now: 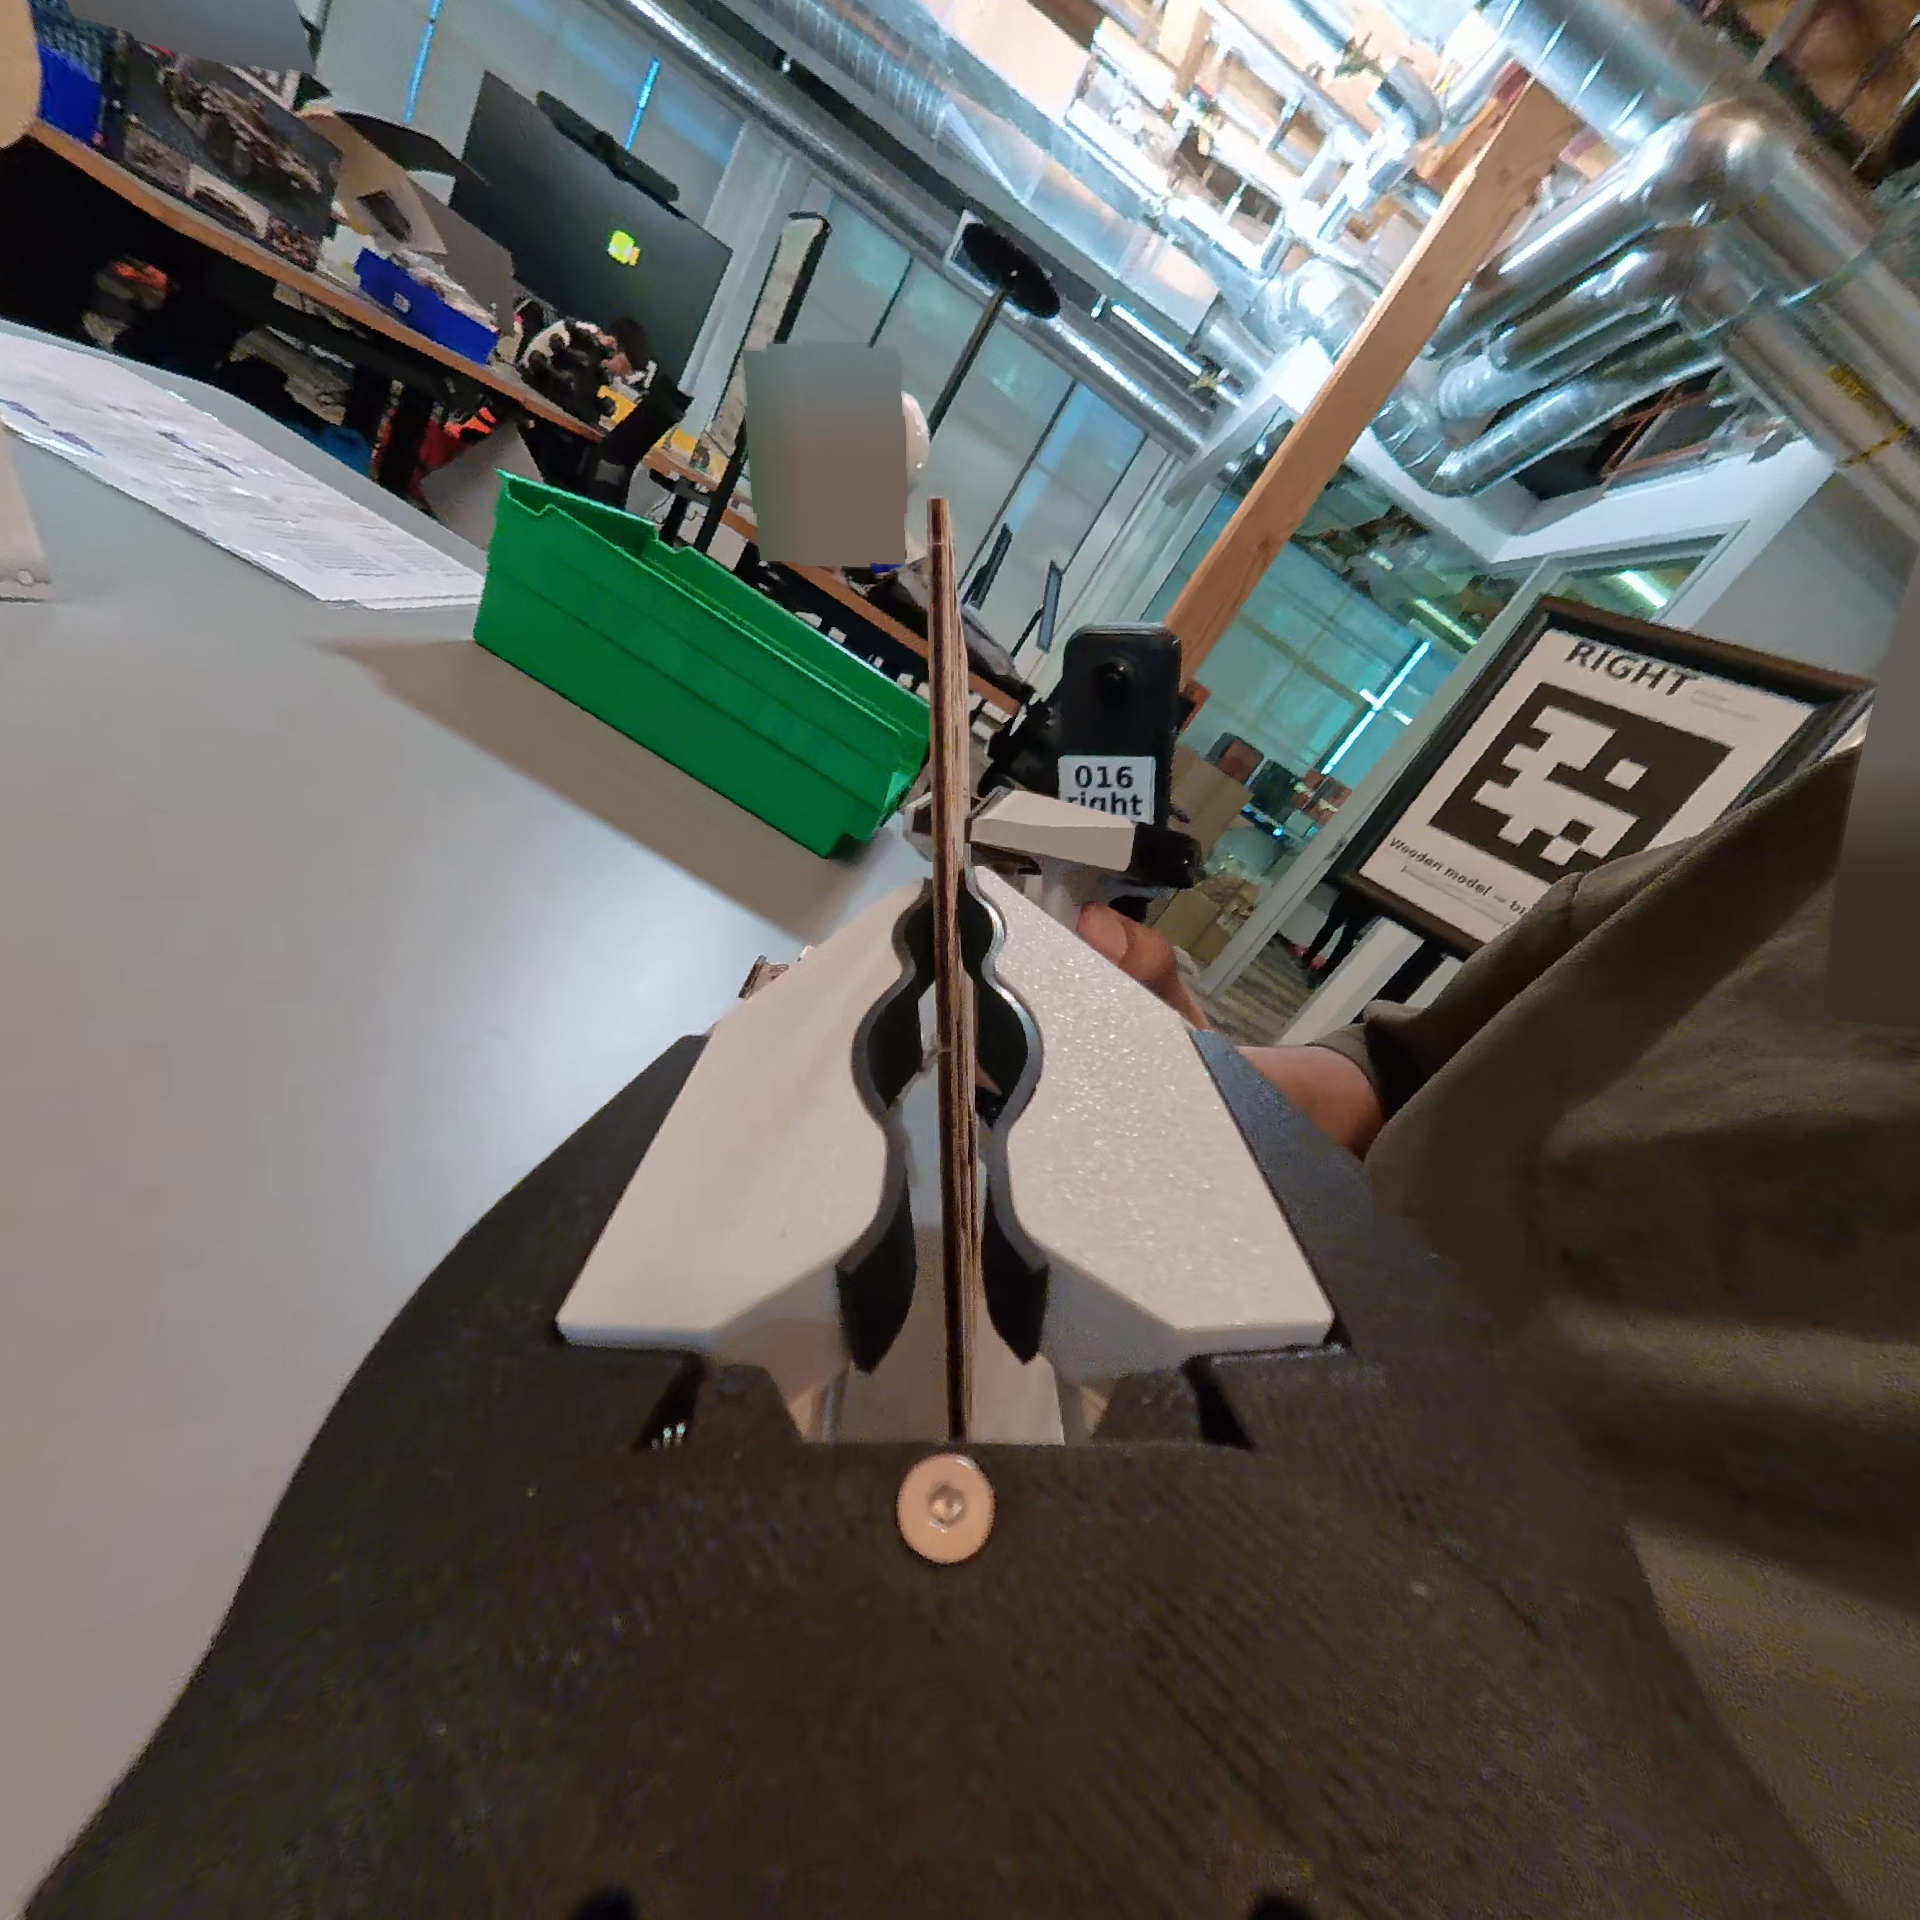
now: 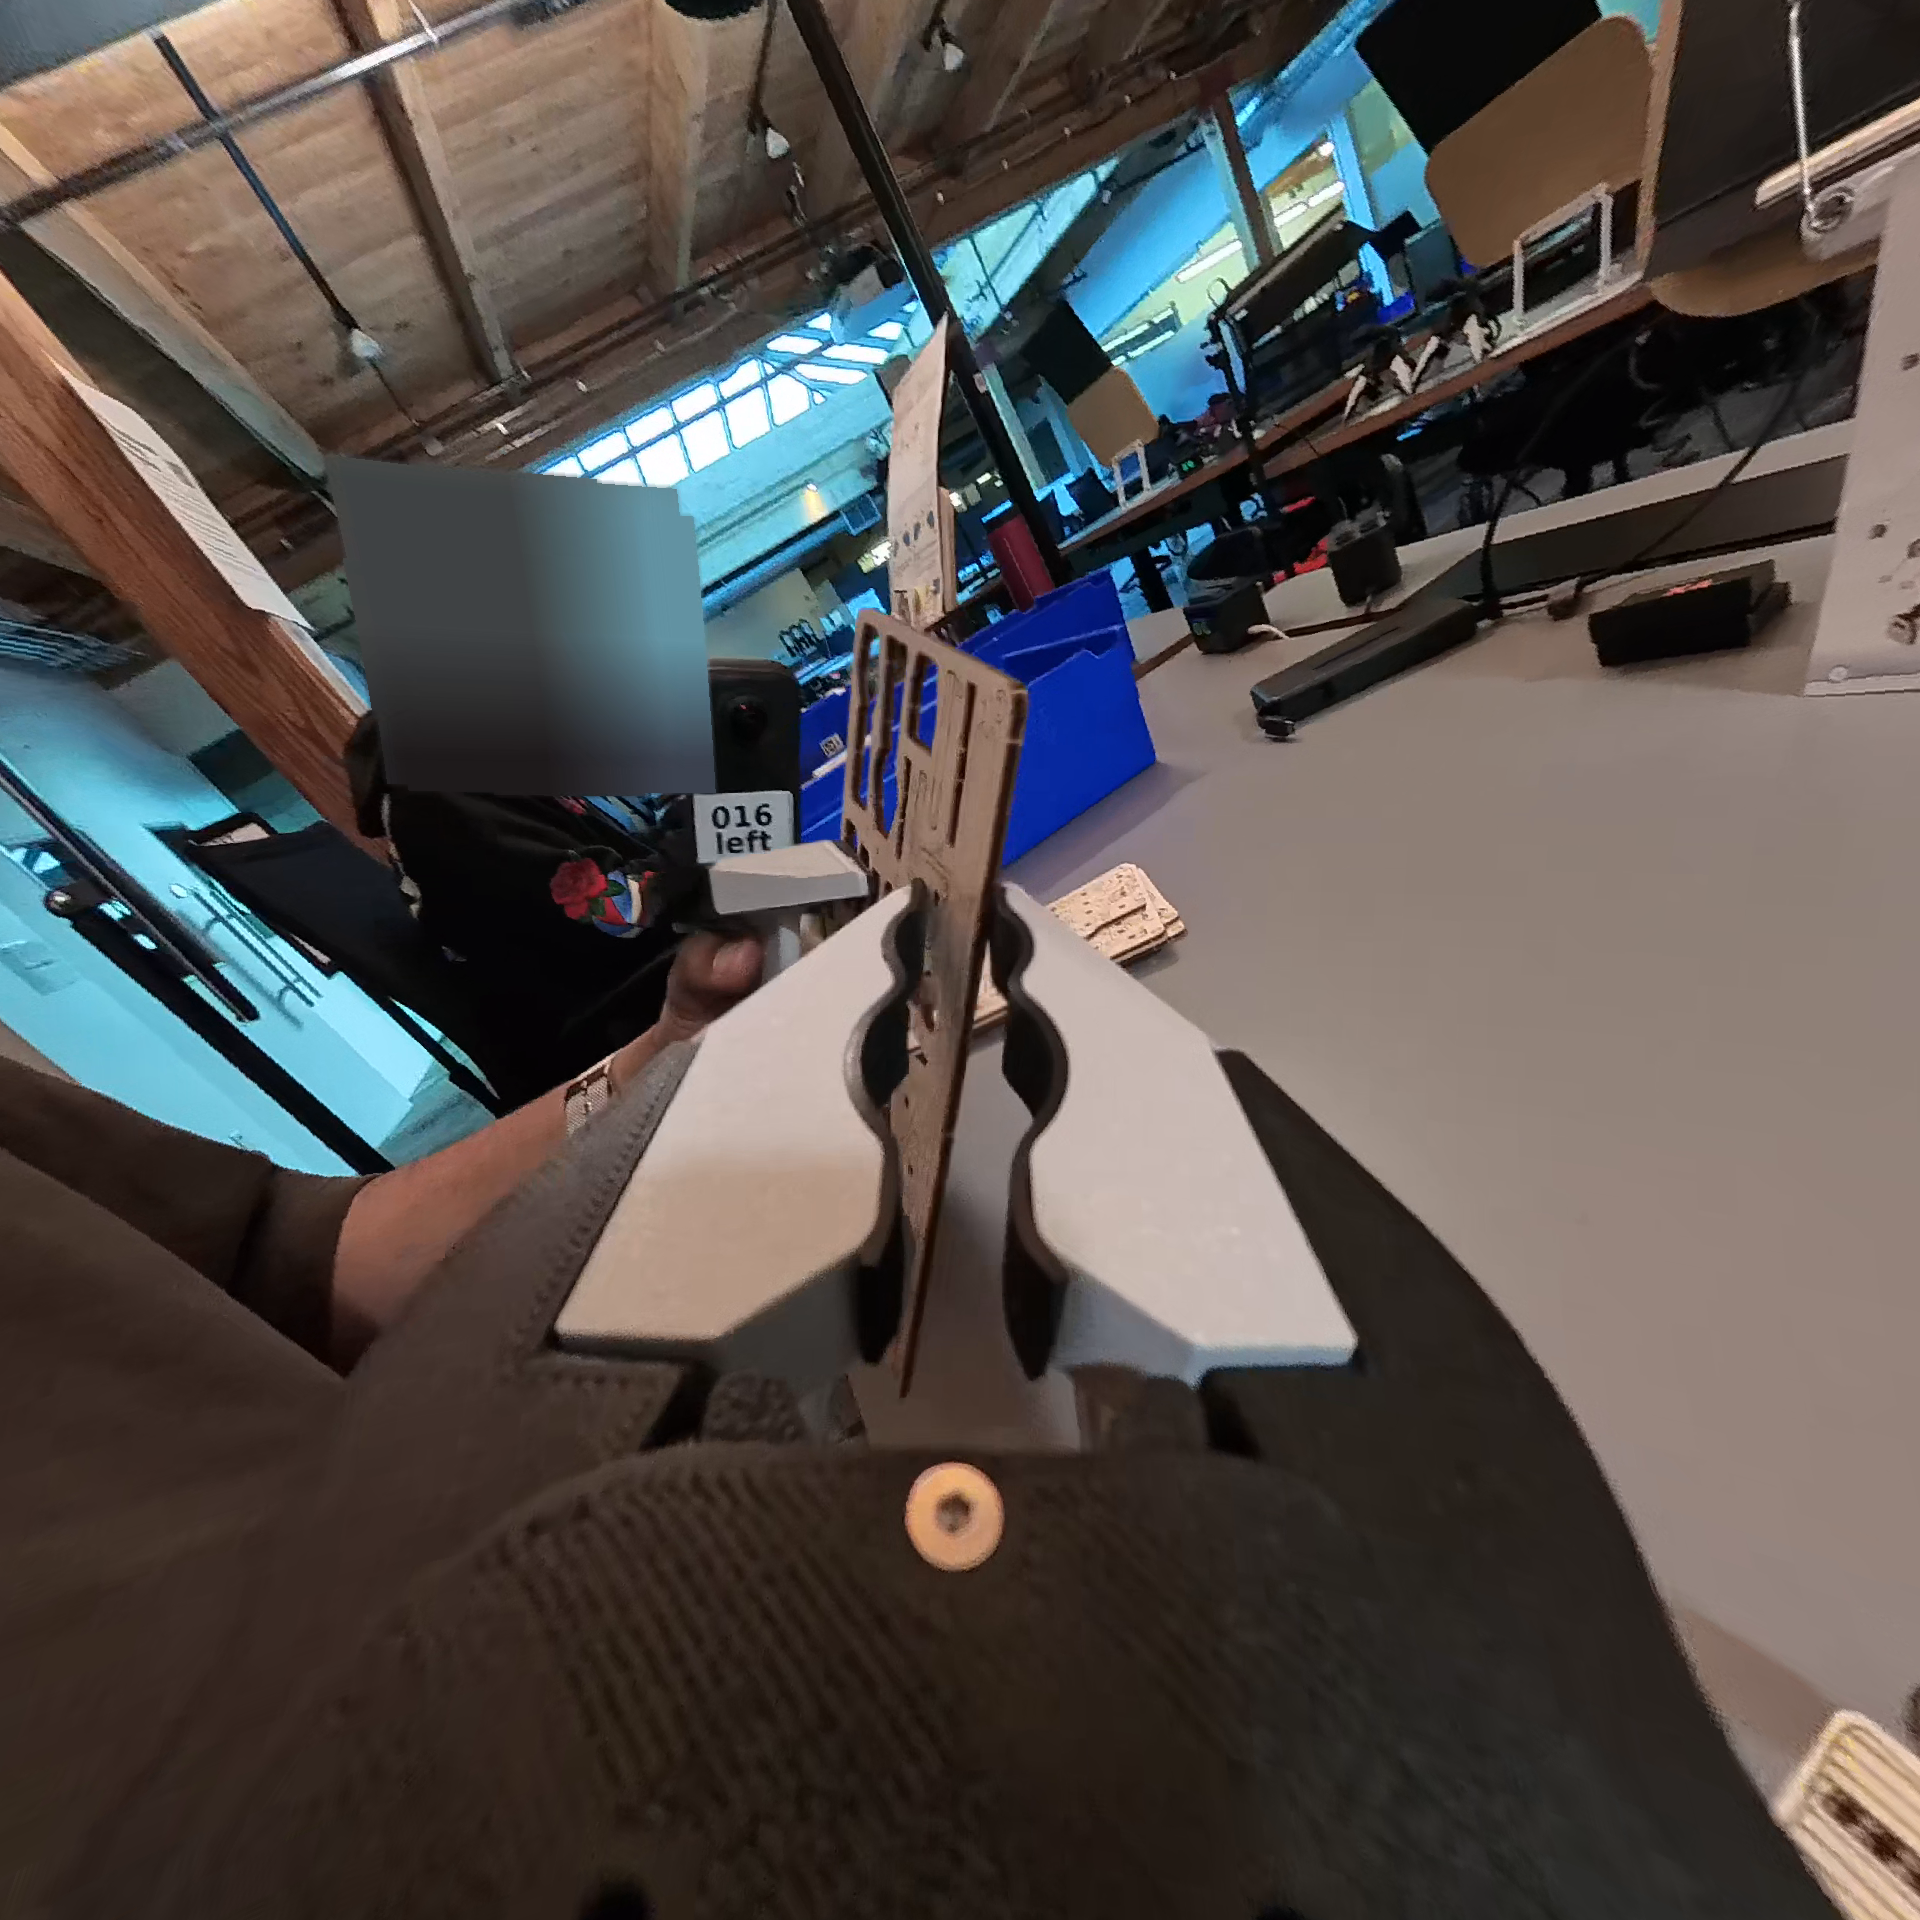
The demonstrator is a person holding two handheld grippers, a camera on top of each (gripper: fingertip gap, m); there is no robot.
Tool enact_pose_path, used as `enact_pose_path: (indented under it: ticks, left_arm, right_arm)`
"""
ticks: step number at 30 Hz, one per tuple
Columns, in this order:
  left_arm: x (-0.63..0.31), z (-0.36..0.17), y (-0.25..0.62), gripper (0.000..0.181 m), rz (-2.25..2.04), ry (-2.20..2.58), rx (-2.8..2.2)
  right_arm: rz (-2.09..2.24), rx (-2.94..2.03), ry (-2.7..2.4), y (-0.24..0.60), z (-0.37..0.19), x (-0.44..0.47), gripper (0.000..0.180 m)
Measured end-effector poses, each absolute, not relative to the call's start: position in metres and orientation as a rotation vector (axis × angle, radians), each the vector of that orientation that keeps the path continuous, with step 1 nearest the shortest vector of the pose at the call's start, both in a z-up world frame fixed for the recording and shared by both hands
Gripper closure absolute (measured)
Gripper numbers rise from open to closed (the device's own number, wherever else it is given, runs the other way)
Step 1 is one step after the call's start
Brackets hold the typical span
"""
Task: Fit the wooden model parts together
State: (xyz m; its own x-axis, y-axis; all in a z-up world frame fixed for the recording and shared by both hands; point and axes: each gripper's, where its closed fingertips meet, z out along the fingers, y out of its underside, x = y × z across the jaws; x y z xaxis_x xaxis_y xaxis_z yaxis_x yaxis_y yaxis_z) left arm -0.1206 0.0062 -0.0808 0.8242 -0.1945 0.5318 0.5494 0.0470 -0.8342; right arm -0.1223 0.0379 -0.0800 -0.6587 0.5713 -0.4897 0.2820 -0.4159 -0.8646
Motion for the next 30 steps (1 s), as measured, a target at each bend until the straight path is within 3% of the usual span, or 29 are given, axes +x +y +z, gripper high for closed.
enact_pose_path:
  ticks: [14,22,30]
  left_arm:
    - [-0.122,-0.071,0.001,0.18,-0.634,-0.315,-1.331]
    - [-0.127,-0.074,0.001,0.178,-0.642,-0.345,-1.321]
    - [-0.145,-0.08,-0.004,0.137,-0.57,-0.421,-1.31]
  right_arm:
    - [2.38,-1.177,-1.555,0.03,-0.075,-0.118,0.167]
    - [2.406,-1.154,-1.602,0.024,-0.075,-0.115,0.179]
    - [2.38,-1.178,-1.587,0.028,-0.077,-0.118,0.179]
